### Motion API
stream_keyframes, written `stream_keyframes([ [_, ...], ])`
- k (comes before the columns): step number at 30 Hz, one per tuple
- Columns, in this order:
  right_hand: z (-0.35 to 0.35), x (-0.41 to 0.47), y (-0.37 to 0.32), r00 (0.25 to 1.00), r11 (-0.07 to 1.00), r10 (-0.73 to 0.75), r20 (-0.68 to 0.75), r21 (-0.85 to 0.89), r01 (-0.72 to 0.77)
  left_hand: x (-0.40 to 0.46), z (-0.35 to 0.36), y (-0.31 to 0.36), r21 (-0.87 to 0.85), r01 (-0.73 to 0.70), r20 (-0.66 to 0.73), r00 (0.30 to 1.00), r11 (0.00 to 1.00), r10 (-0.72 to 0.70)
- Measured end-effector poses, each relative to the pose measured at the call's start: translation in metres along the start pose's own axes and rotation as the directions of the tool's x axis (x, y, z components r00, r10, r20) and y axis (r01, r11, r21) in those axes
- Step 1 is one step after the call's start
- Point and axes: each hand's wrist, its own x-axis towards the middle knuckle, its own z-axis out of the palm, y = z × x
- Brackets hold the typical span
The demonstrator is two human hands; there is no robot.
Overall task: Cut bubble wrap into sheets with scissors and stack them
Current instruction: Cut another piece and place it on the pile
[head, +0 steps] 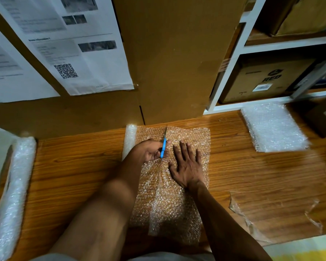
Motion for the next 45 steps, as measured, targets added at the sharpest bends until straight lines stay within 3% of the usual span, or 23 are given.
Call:
stream_keyframes([
  [6, 0.0, 0.0, 0.0, 1.0, 1.0, 0.002, -0.004, 0.0, -0.002, -0.002, 0.003, -0.004, -0.033, -0.063, -0.071, 0.996, 0.997, 0.06],
  [15, -0.004, -0.006, 0.002, 1.0, 1.0, 0.005, -0.002, 0.014, -0.005, -0.025, -0.01, -0.016, -0.005, -0.142, -0.026, 0.99, 0.99, 0.142],
  [19, -0.005, -0.015, 0.009, 1.0, 1.0, 0.014, -0.009, 0.028, -0.013, -0.033, -0.02, -0.026, 0.107, -0.123, -0.148, 0.979, 0.987, 0.138],
  [22, -0.007, -0.023, 0.016, 1.0, 1.0, 0.015, -0.003, 0.027, -0.015, -0.031, -0.026, -0.038, 0.395, -0.084, -0.354, 0.905, 0.915, 0.236],
  [25, -0.009, -0.033, 0.021, 1.0, 0.999, 0.017, -0.001, 0.041, -0.017, -0.036, -0.024, -0.049, 0.593, 0.003, -0.445, 0.835, 0.805, 0.325],
  [31, -0.011, -0.052, 0.022, 1.0, 0.998, 0.013, 0.019, 0.059, -0.014, -0.043, -0.003, -0.059, 0.734, 0.228, -0.574, 0.712, 0.64, 0.404],
  [36, -0.014, -0.065, 0.019, 0.999, 0.996, 0.014, 0.03, 0.087, -0.017, -0.039, -0.007, -0.064, 0.734, 0.251, -0.623, 0.621, 0.631, 0.477],
  [41, -0.016, -0.073, 0.019, 0.999, 0.996, 0.01, 0.039, 0.083, -0.013, -0.054, 0.0, -0.074, 0.82, 0.31, -0.558, 0.621, 0.481, 0.551],
  [45, -0.013, -0.08, 0.022, 0.999, 0.991, 0.037, -0.026, 0.133, -0.033, -0.057, 0.008, -0.08, 0.881, 0.171, -0.452, 0.576, 0.441, 0.681],
])
